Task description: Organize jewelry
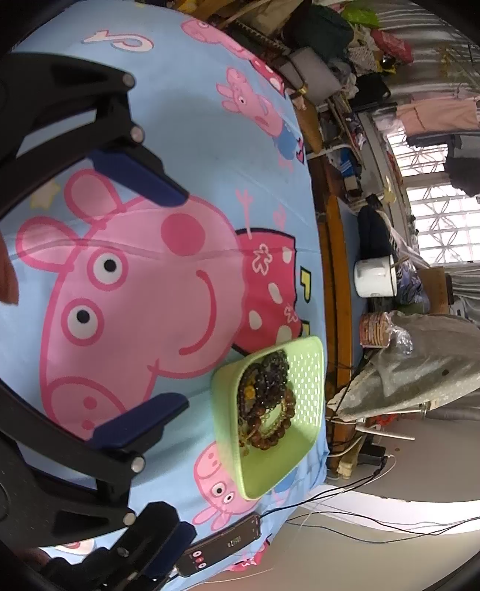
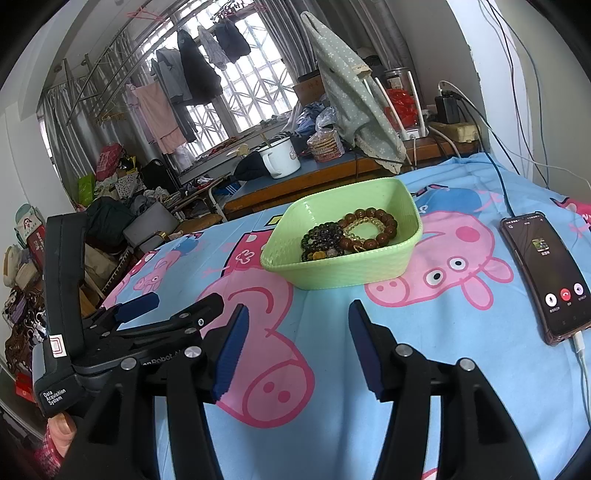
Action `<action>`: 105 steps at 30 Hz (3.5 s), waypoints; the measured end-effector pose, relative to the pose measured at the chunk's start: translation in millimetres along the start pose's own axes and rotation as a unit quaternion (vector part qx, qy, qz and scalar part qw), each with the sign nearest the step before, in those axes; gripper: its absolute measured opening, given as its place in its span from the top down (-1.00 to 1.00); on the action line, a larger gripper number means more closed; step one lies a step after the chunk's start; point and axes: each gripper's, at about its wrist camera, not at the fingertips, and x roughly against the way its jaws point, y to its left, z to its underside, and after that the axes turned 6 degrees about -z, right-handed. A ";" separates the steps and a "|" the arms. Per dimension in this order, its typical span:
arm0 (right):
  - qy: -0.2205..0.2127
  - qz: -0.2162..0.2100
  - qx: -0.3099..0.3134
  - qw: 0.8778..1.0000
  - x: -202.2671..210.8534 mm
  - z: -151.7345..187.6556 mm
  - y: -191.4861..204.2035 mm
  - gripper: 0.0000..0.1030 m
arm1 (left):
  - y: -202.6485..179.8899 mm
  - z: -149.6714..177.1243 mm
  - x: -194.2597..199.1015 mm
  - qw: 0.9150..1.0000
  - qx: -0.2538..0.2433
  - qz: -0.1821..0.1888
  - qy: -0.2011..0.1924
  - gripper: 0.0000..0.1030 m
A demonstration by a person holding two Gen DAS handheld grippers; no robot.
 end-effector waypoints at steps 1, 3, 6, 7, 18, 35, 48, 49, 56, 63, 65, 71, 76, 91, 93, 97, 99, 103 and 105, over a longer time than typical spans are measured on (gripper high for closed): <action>0.000 0.000 0.000 1.000 0.2 -0.8 -0.2 0.47 | -0.1 0.0 0.2 1.000 -0.001 -0.001 0.000 -0.88; -0.001 0.000 0.000 1.000 0.7 -2.4 -1.5 0.47 | -0.4 0.3 0.3 1.000 -0.002 -0.003 0.000 -0.88; -0.001 0.000 -0.001 1.000 0.8 -3.3 -2.1 0.47 | -0.4 0.2 0.3 1.000 -0.002 -0.002 0.000 -0.88; 0.000 0.000 -0.001 1.000 0.7 -3.2 -2.1 0.47 | -0.6 0.3 0.3 1.000 -0.002 -0.002 0.000 -0.88; 0.002 0.007 -0.004 1.000 2.1 -4.4 -5.7 0.47 | -6.7 4.3 -2.9 1.000 -0.009 0.012 0.011 -0.88; 0.015 0.060 -0.005 0.998 3.6 -12.1 -16.2 0.46 | -29.9 -13.9 0.9 0.998 -0.041 0.053 -0.003 -0.88; 0.045 0.044 0.015 0.998 -22.5 -8.9 0.5 0.46 | 7.2 -4.3 -12.0 1.000 -0.010 0.016 0.008 -0.88; 0.046 0.044 0.015 0.998 -23.4 -8.6 1.1 0.46 | 8.1 -4.1 -13.2 1.000 -0.009 0.015 0.010 -0.88; 0.046 0.044 0.014 0.998 -25.9 -9.1 2.4 0.46 | 10.9 -3.2 -18.5 1.000 -0.007 0.010 0.017 -0.88; 0.043 0.038 0.006 0.998 -26.5 -9.6 -1.8 0.46 | 11.1 -4.6 -21.5 1.000 -0.006 0.004 0.019 -0.88; 0.043 0.036 0.008 0.998 -26.1 -9.2 -1.7 0.46 | 11.0 -4.7 -21.7 1.000 -0.007 0.003 0.019 -0.88; 0.043 0.029 0.009 0.999 -26.7 -9.4 -0.3 0.46 | 9.0 -4.4 -19.9 1.000 -0.016 0.000 0.011 -0.88; 0.043 0.027 0.011 0.999 -26.8 -10.0 1.1 0.46 | 9.8 -5.6 -14.2 1.000 -0.013 0.000 -0.002 -0.88; 0.038 0.021 0.014 0.999 -23.0 -11.6 5.3 0.46 | 7.0 -9.6 -11.1 1.000 -0.017 -0.023 -0.002 -0.88; 0.037 0.020 0.015 0.999 -22.1 -12.1 5.4 0.46 | 6.6 -9.6 -10.5 1.000 -0.017 -0.022 -0.002 -0.88; 0.037 0.020 0.014 0.999 -21.8 -12.1 5.4 0.46 | 5.2 -8.5 -9.3 1.000 -0.019 -0.017 -0.002 -0.88; 0.037 0.020 0.014 0.999 -21.8 -12.0 5.4 0.46 | 3.6 -7.8 -8.4 1.000 -0.022 -0.013 -0.003 -0.88; 0.036 0.021 0.014 0.999 -21.0 -12.5 5.5 0.46 | 1.4 -6.6 -8.2 1.000 -0.026 -0.006 -0.002 -0.88; 0.034 0.021 0.014 0.999 -20.7 -12.3 5.1 0.46 | 1.2 -5.9 -7.8 1.000 -0.027 0.000 0.000 -0.88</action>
